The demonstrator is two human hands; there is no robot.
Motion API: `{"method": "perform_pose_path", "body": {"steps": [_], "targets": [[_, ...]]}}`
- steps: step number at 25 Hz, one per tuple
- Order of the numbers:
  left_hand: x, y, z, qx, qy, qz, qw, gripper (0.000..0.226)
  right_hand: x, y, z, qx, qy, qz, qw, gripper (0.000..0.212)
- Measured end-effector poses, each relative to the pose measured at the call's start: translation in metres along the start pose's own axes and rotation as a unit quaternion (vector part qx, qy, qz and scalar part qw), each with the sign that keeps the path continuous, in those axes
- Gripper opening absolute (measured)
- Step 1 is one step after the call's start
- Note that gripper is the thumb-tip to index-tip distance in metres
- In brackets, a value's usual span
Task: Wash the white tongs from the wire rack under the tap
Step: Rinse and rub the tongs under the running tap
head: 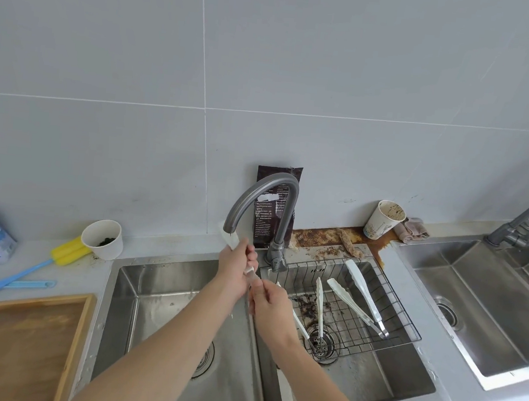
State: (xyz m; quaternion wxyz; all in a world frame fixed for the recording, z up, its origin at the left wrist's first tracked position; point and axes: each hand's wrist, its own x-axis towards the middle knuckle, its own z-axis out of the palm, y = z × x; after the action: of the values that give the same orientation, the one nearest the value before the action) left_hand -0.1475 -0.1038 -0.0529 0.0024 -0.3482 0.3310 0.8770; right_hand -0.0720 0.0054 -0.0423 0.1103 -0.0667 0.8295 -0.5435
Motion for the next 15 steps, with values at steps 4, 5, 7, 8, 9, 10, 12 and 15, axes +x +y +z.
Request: {"method": "perform_pose_path", "body": {"steps": [4,5,7,8,9,10,12,15], "targets": [[0.005,0.03,-0.016,-0.06,0.038,0.011,0.997,0.009,-0.012,0.013,-0.013,-0.126,-0.009,-0.014,0.992,0.041],[0.006,0.036,-0.02,-0.063,0.051,0.013,0.997,0.013,-0.014,0.015,-0.015,-0.148,-0.013,-0.017,0.989,0.04],[0.009,0.038,-0.026,-0.083,0.069,0.015,0.994,0.023,-0.017,0.015,-0.015,-0.156,-0.015,-0.027,0.987,0.037],[0.009,0.036,-0.028,-0.102,0.071,0.011,0.992,0.025,-0.018,0.014,-0.015,-0.13,-0.01,-0.025,0.991,0.034],[0.009,0.033,-0.029,-0.122,0.071,0.005,0.99,0.022,-0.018,0.013,-0.014,-0.088,-0.003,-0.014,0.996,0.029],[0.008,0.031,-0.031,-0.141,0.069,-0.004,0.987,0.017,-0.019,0.012,-0.014,-0.045,0.004,0.004,0.999,0.023],[0.006,0.029,-0.036,-0.167,0.068,-0.016,0.983,0.026,-0.02,0.011,-0.013,0.041,0.015,0.039,0.998,0.015],[0.007,0.025,-0.044,-0.185,0.072,-0.014,0.98,0.032,-0.017,0.009,-0.012,0.2,0.039,0.13,0.97,0.01]]}}
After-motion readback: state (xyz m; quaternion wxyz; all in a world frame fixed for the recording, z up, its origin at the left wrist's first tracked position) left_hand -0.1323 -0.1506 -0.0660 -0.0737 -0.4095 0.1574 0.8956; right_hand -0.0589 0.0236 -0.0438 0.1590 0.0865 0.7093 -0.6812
